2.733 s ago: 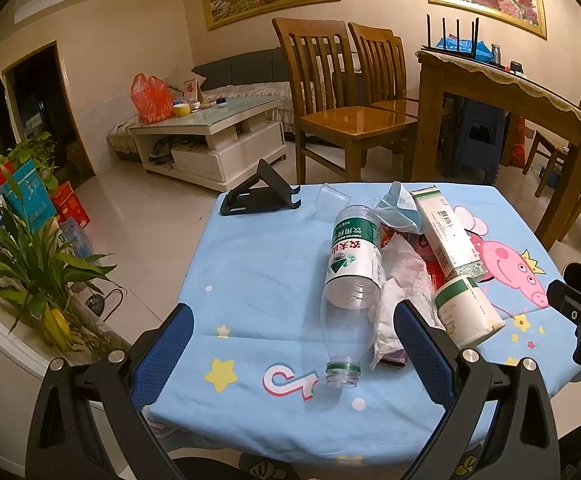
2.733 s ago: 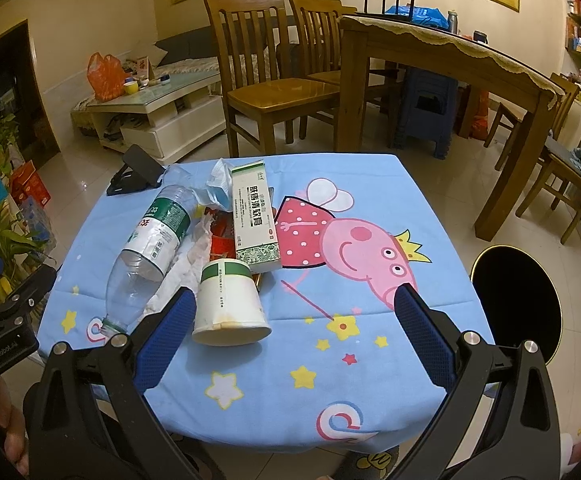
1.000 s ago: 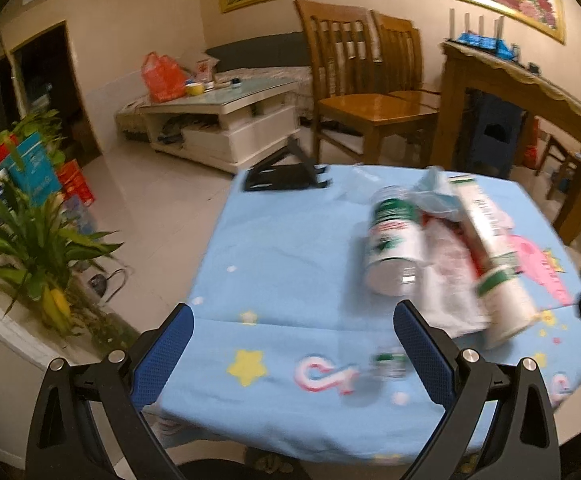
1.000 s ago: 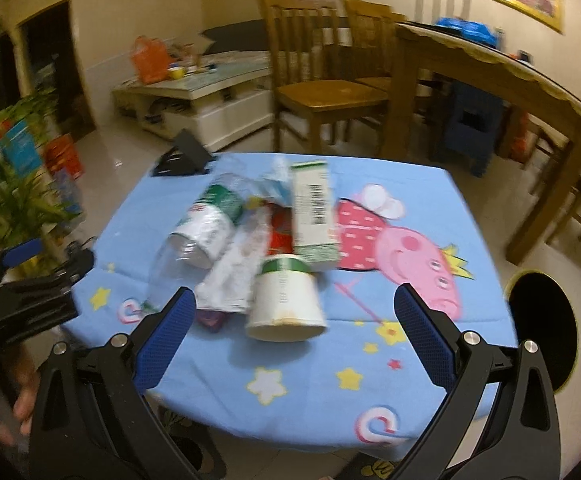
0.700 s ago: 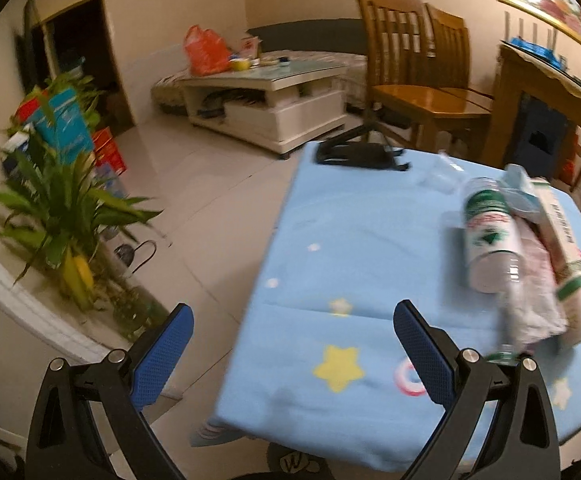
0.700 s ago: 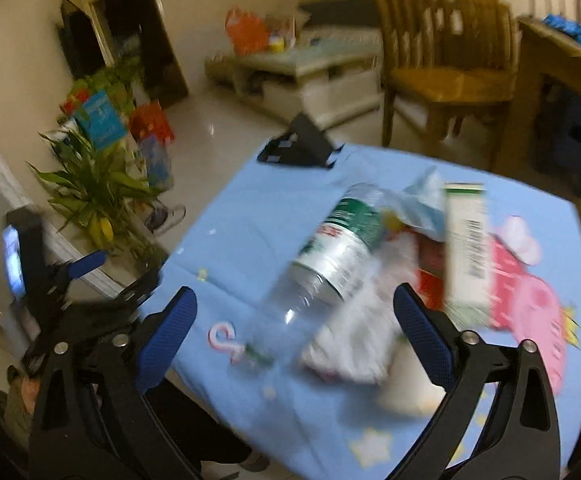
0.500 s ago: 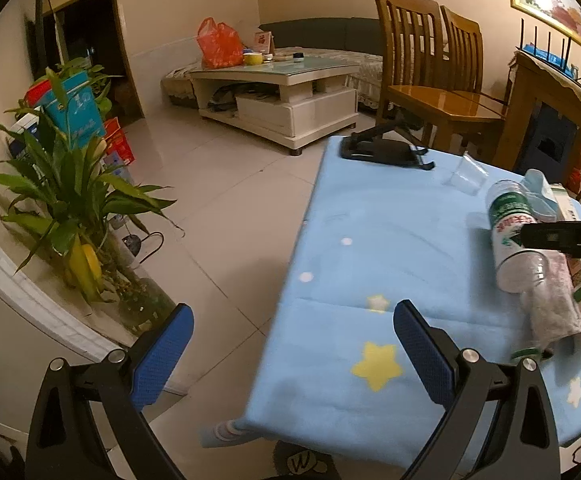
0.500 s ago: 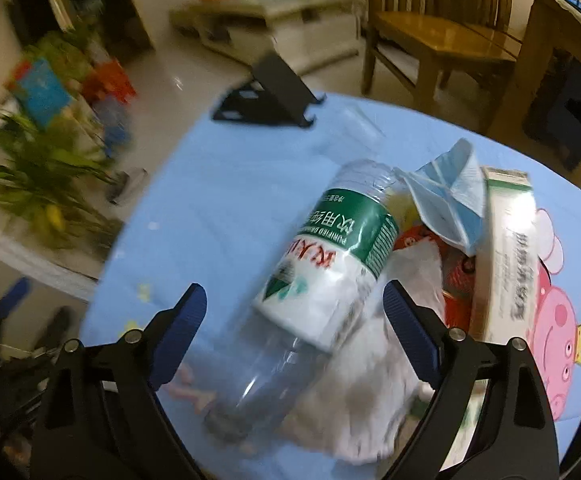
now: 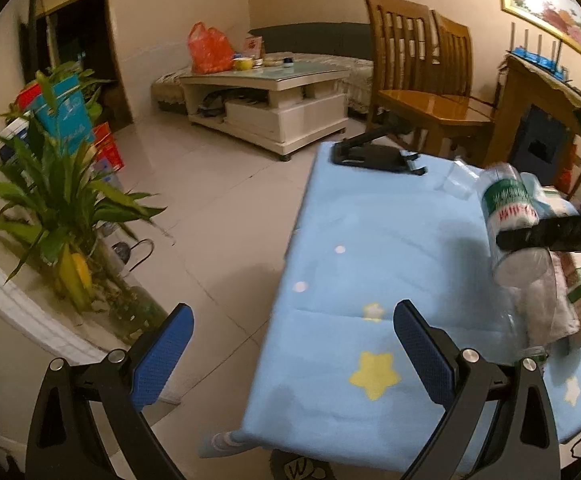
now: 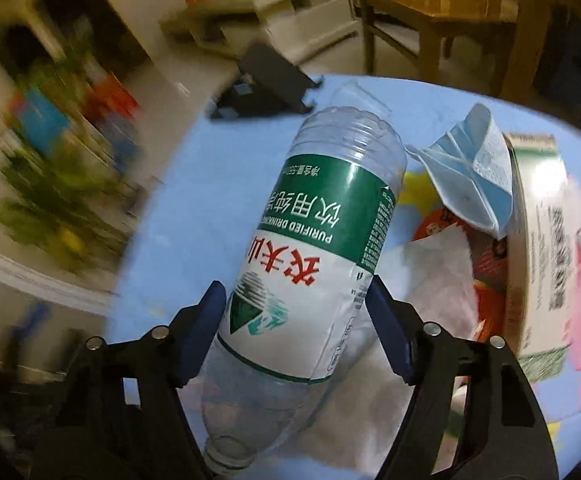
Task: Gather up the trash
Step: 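Grasp the clear water bottle with the right gripper, then carry the bottle to the black bin with the right gripper while the left gripper grasps the clear plastic cup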
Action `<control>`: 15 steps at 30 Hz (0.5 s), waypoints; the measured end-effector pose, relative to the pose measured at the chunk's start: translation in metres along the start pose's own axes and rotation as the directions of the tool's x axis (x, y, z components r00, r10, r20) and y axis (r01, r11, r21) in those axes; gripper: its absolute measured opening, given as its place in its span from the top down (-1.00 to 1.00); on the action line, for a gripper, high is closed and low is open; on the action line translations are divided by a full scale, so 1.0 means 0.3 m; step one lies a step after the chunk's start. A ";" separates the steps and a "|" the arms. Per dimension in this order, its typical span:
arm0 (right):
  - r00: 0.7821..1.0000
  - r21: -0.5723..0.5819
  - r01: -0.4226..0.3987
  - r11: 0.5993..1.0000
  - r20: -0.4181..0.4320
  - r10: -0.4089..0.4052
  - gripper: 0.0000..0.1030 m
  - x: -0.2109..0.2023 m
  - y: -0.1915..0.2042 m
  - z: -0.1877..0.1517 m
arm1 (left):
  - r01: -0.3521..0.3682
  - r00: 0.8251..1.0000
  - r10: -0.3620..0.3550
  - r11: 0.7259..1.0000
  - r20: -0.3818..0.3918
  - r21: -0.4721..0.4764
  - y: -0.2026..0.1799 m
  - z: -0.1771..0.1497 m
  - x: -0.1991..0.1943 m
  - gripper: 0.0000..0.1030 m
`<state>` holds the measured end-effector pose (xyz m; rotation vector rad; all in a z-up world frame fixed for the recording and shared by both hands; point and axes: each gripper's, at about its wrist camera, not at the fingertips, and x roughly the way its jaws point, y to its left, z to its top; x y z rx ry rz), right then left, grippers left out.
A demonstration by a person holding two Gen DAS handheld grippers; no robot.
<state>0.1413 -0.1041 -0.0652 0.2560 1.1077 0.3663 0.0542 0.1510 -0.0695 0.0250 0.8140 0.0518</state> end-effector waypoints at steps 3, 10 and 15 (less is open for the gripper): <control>0.981 0.094 -0.185 0.978 0.080 0.178 -0.35 -0.120 -0.093 -0.015 | 0.056 0.998 -0.057 0.998 0.010 0.038 -0.053 0.039 -0.012 -0.88; 0.900 0.196 -0.351 0.916 0.342 0.272 -0.35 -0.489 -0.455 -0.112 | 0.257 0.961 -0.273 0.938 0.038 0.234 -0.334 0.271 0.066 -0.88; 0.878 0.261 -0.335 0.905 0.435 0.200 -0.35 -0.647 -0.689 -0.206 | 0.340 0.928 -0.374 0.848 0.004 0.407 -0.553 0.404 0.264 -0.88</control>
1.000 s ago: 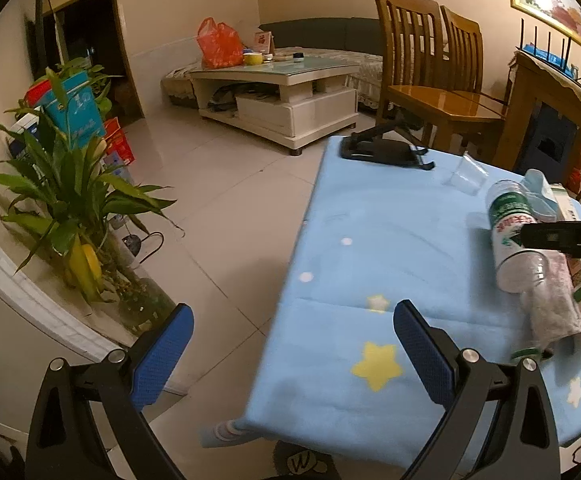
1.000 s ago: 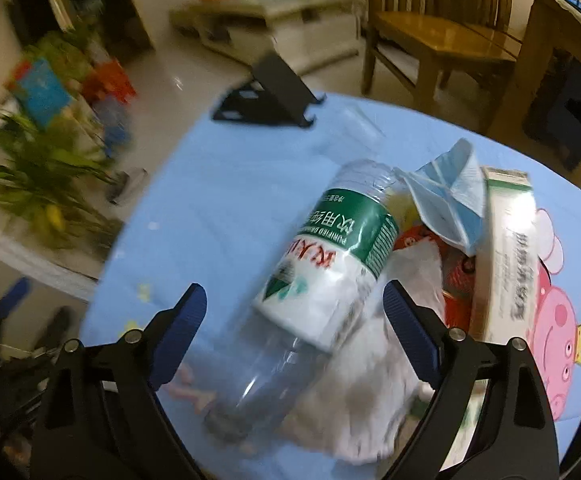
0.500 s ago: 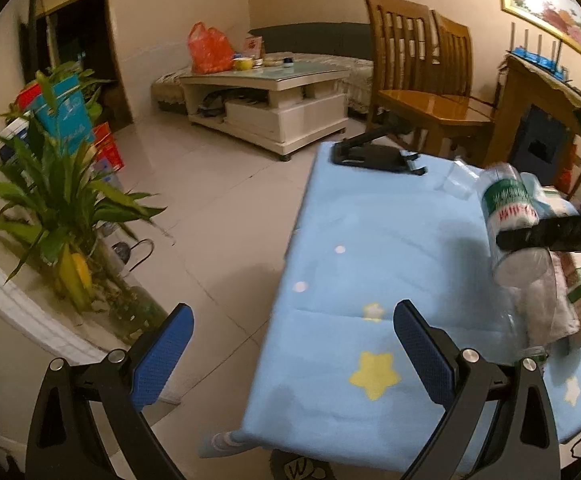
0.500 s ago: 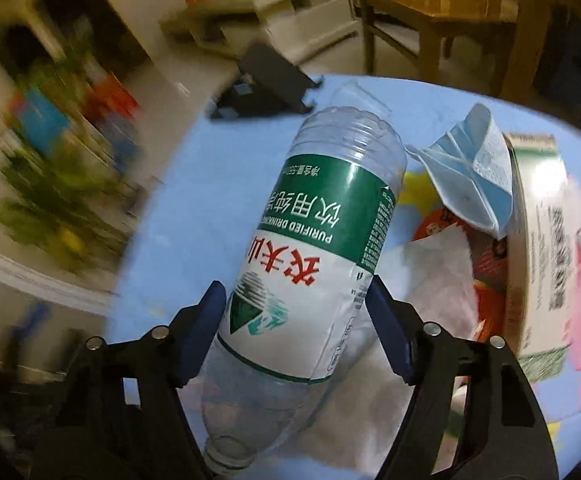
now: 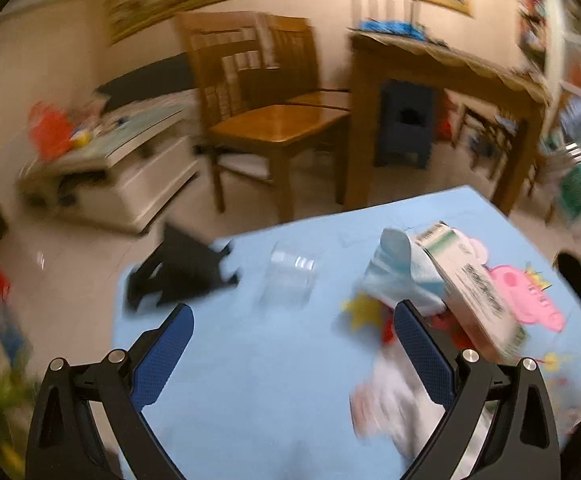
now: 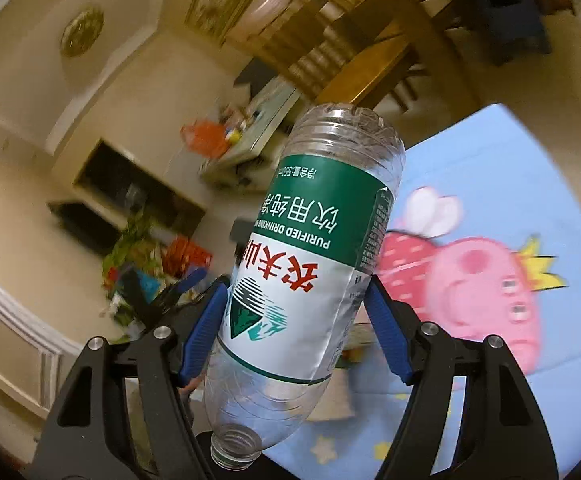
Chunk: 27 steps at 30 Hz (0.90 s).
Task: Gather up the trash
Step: 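Carry the bottle to the black bin with the right gripper while the left gripper grasps the clear plastic cup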
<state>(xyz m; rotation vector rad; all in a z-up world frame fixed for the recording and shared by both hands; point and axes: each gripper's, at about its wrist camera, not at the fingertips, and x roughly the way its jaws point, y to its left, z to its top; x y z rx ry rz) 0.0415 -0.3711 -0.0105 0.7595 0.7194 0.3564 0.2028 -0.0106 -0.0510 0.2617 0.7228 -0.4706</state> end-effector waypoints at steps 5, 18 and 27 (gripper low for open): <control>0.998 0.052 0.001 0.999 0.061 -0.004 -0.36 -0.127 -0.150 0.024 | 0.100 0.993 -0.099 0.995 -0.067 0.010 0.064 0.074 0.230 -0.88; 0.992 0.117 -0.026 0.993 0.122 0.012 -0.36 -0.175 -0.314 0.003 | 0.134 0.976 -0.126 0.990 -0.178 0.031 0.031 0.057 0.390 0.13; 0.876 0.084 0.320 0.944 0.354 -0.329 -0.36 -0.432 -0.369 0.032 | -0.088 0.996 0.090 0.989 0.013 -0.117 0.056 0.040 -0.001 0.13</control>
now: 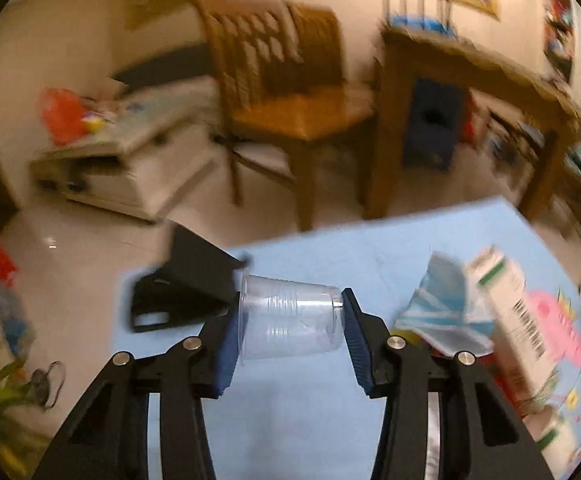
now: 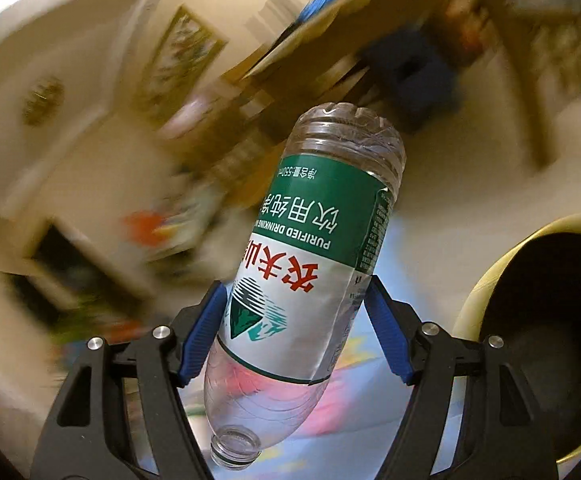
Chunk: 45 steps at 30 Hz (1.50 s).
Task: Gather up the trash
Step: 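Carry the bottle to the black bin with the right gripper while the left gripper grasps the clear plastic cup, then release the bottle and cup into the black bin with both grippers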
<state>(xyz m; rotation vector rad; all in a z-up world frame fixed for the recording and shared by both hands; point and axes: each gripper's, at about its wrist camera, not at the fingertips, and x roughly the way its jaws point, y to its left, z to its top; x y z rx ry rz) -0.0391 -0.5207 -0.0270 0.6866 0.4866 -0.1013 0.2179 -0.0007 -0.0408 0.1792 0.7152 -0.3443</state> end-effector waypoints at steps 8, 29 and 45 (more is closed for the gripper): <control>0.868 -0.078 0.495 0.865 0.001 -0.496 -0.36 0.018 -0.250 0.015 | 0.207 0.973 -0.215 0.974 0.088 0.093 -0.421 0.066 -0.305 0.13; 0.837 0.403 0.419 0.813 0.177 -0.519 -0.89 -0.414 -0.607 -0.046 | 0.598 0.799 -0.515 0.733 -0.310 0.324 -1.600 -0.146 -0.084 0.13; 0.861 0.272 0.335 0.902 0.302 -0.410 -0.89 -0.469 -0.488 0.055 | 0.524 0.851 -0.452 0.762 -0.268 0.380 -1.599 -0.197 -0.078 -0.49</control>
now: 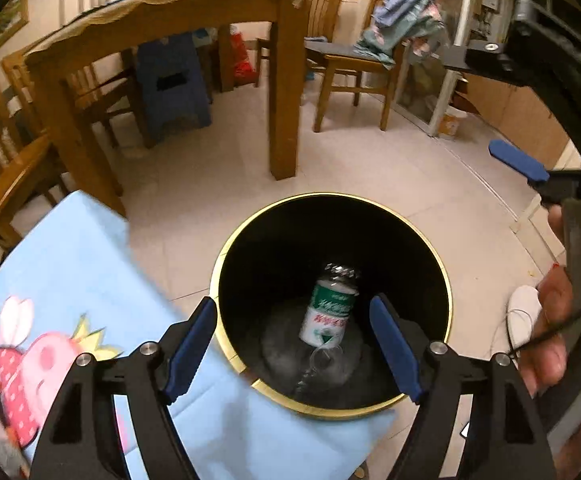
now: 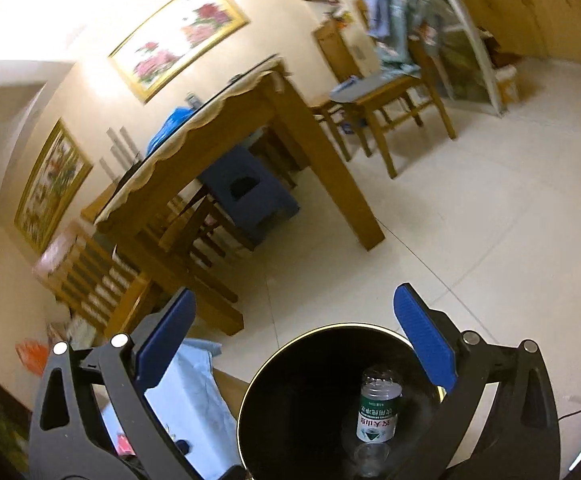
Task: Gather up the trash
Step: 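Release the bottle and cup into the black bin with both grippers, then grasp the paper cup with the right gripper while the left gripper grasps the tissue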
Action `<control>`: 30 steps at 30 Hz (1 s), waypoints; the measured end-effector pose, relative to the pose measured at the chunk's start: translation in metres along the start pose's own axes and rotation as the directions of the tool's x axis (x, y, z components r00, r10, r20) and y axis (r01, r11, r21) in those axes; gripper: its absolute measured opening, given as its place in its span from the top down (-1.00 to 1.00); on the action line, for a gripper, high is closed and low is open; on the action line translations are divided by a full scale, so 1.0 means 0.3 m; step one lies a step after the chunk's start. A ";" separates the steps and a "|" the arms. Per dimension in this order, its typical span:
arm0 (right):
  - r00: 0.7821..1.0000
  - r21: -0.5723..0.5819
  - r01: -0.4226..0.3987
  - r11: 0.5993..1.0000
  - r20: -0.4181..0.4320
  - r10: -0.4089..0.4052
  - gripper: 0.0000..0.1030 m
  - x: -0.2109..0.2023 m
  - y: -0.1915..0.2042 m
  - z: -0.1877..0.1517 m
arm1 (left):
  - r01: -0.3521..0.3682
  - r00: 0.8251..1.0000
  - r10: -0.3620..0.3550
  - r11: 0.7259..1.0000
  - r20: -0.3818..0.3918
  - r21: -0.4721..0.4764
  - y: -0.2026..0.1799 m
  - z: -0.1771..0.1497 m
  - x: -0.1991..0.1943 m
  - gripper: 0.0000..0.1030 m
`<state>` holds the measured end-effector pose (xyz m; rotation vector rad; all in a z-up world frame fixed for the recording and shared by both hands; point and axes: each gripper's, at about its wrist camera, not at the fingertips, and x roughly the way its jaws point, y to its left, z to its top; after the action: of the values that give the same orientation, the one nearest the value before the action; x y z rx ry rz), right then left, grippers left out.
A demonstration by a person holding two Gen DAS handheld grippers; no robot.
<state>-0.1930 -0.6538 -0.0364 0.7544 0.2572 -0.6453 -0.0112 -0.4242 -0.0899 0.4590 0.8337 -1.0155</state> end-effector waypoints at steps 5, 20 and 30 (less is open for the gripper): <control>0.996 -0.333 -0.065 0.941 -0.080 0.041 -0.89 0.039 0.280 -0.118 | -0.135 0.988 0.138 0.990 0.062 -0.050 0.110 -0.163 -0.193 -0.68; 0.766 -0.609 -0.608 0.510 -0.618 0.175 -0.81 -0.100 1.101 -0.961 | -0.564 0.761 0.645 0.713 0.074 -0.417 0.732 -0.761 -0.762 -0.81; 0.701 -0.616 -0.613 0.494 -0.713 -0.019 -0.54 -0.106 1.210 -1.222 | -0.504 0.802 0.597 0.687 0.011 -0.523 0.940 -0.918 -0.818 -0.82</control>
<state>0.0127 -0.1817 -0.0818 0.0162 0.9792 0.2019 0.0636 0.0338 -0.0760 0.1432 0.6921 -0.2398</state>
